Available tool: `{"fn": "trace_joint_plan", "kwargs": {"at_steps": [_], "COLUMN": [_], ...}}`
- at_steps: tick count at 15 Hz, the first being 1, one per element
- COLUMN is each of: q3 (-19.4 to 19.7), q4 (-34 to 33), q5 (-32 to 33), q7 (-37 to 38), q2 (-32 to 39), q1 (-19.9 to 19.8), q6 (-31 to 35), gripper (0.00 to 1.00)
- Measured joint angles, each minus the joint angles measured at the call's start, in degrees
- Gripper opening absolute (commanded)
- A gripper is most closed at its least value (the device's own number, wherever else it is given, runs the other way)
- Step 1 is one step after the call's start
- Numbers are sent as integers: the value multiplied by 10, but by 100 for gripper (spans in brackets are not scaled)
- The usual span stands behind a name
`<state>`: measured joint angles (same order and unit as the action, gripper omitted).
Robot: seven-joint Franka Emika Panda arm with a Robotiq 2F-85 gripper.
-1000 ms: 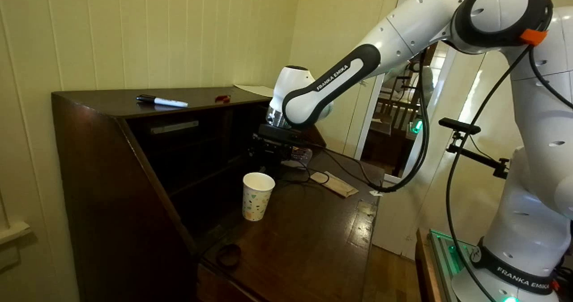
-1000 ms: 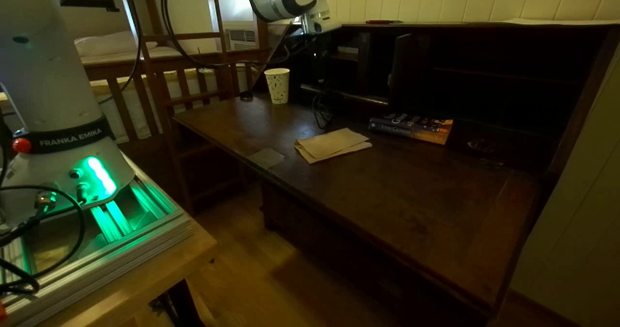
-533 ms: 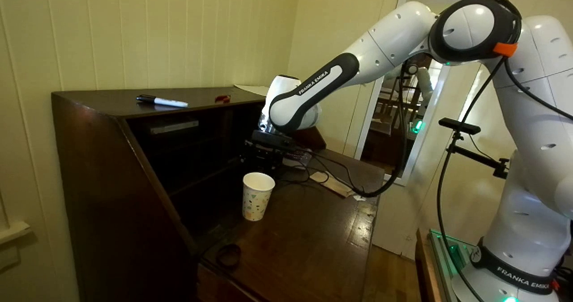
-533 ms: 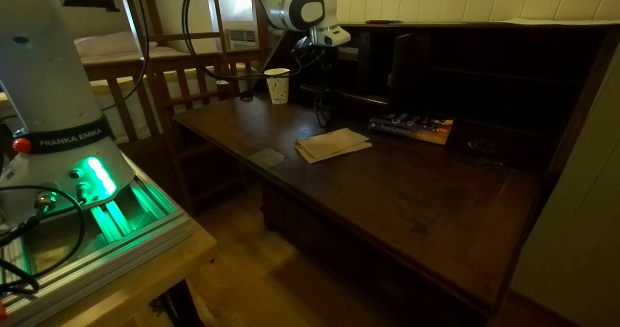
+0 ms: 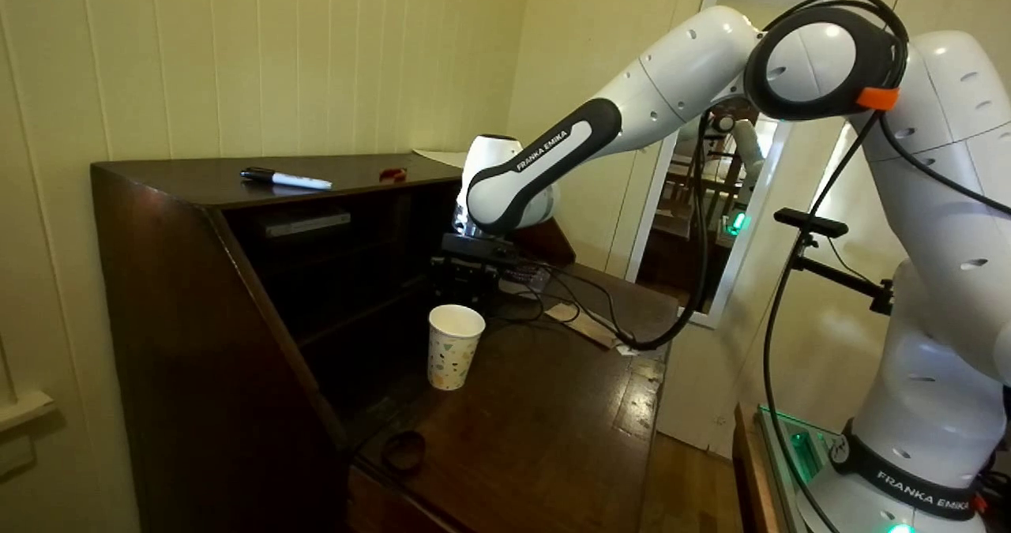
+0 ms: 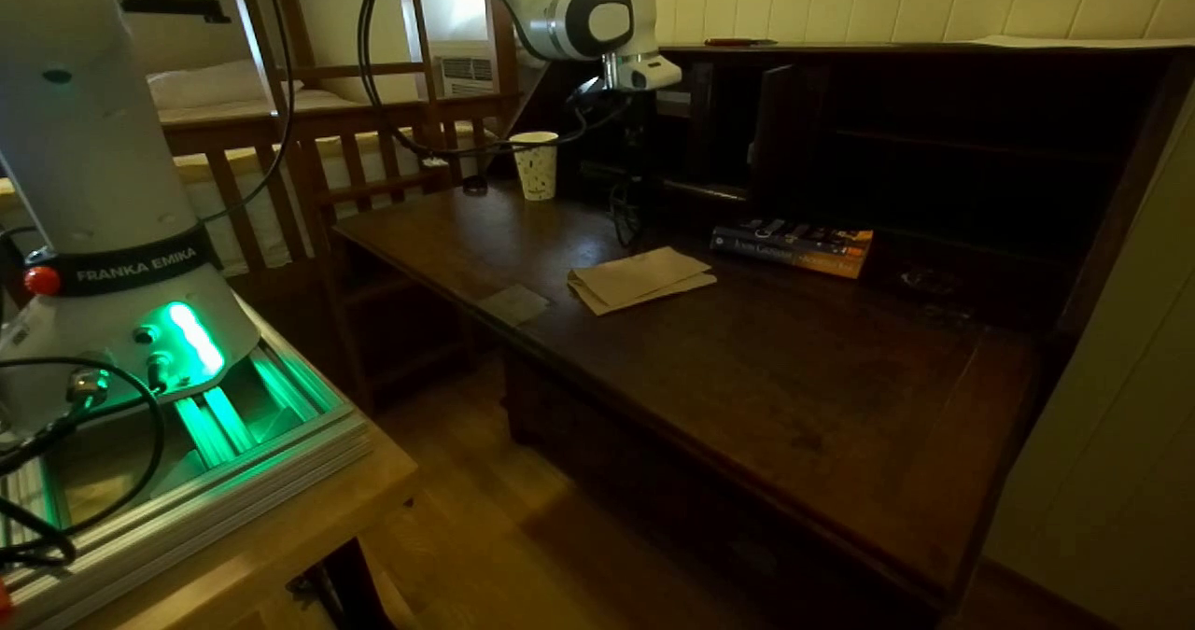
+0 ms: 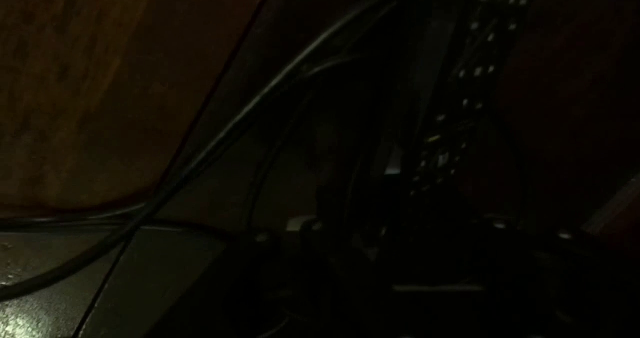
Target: Put the black remote in the paper cup
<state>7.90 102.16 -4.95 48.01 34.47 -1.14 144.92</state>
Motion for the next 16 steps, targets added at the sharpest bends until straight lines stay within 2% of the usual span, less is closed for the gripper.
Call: {"fn": "trace_joint_plan", "kwargs": {"at_steps": [2,4,8,11,16], "q3": [15,27,42,69,119], "q4": [-7,-13,-3,35,125], "q5": [3,4,24,93,249], "q7": [16,30,39,56,103], "q2": [0,-4,-30,-79,-160], "q1": [14,27,48,79,128], "q6": [-12,-18,-9,38,152], "gripper": [14,8,7,8,8]}}
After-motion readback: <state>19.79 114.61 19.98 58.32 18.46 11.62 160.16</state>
